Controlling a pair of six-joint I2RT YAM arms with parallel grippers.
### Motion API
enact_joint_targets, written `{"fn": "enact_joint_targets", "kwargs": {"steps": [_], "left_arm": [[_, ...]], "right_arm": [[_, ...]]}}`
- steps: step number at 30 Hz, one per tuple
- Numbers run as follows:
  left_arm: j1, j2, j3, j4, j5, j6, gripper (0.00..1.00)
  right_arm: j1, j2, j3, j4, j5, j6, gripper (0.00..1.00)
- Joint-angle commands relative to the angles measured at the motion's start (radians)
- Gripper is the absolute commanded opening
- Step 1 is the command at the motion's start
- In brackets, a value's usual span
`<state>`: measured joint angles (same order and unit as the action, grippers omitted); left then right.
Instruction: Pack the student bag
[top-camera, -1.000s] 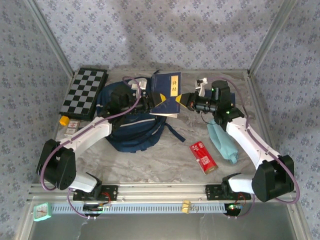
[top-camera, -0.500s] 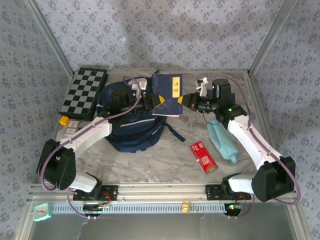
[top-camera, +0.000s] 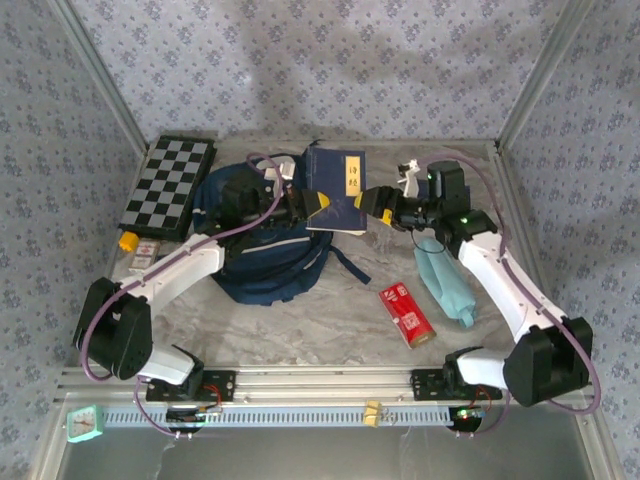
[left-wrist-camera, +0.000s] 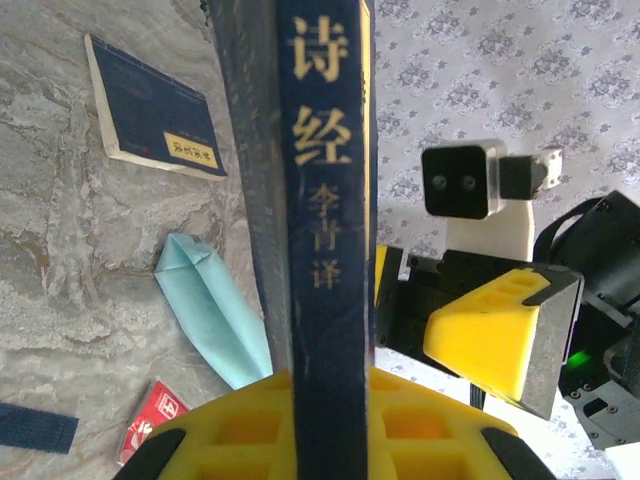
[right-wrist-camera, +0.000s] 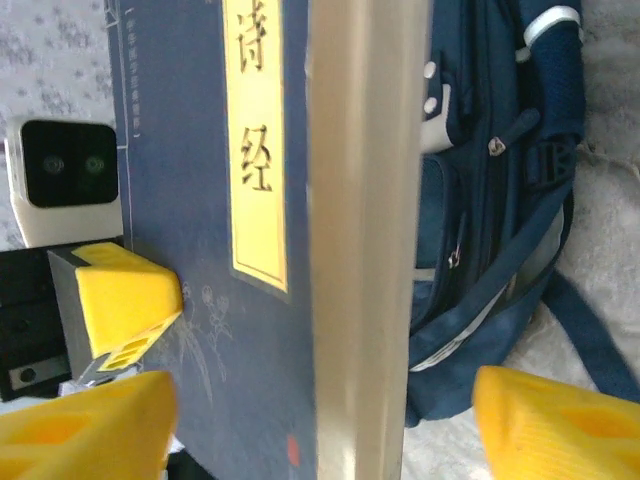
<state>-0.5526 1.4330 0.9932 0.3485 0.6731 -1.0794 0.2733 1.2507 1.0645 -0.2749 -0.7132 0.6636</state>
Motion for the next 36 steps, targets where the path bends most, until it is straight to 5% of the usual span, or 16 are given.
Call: {"fn": "enact_joint_targets", "kwargs": {"steps": [1, 12, 21, 36], "left_arm": [[-0.027, 0.013, 0.078, 0.096, 0.024, 0.003, 0.0], [-0.057, 0.064, 0.13, 0.078, -0.003, 0.013, 0.0], [-0.053, 0.056, 0.106, -0.035, -0.049, 0.096, 0.0], [-0.052, 0.06, 0.087, -0.076, -0.067, 0.132, 0.0]], "right_arm": [[-0.022, -0.025, -0.029, -0.021, -0.015, 0.027, 0.89], [-0.002, 0.015, -0.098, 0.404, -0.191, 0.304, 0.94], [-0.037, -0.055, -0.109, 0.389, -0.172, 0.301, 0.81], [-0.028, -0.011, -0.055, 0.203, -0.116, 0.14, 0.04]]}}
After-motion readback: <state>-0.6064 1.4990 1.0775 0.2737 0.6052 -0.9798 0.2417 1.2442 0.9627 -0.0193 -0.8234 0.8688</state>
